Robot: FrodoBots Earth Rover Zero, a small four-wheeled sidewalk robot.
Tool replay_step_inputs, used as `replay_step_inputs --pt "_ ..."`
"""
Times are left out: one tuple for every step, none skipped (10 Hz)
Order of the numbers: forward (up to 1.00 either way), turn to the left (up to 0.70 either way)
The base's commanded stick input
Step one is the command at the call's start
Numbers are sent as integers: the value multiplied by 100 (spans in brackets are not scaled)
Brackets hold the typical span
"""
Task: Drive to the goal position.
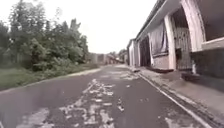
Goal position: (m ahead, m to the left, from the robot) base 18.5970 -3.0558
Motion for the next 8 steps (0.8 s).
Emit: replay_step_inputs --pt "70 0" --pt "70 0" --pt "70 0" --pt "70 0" --pt "70 0" --pt "70 0" --pt "70 0" --pt "70 0"
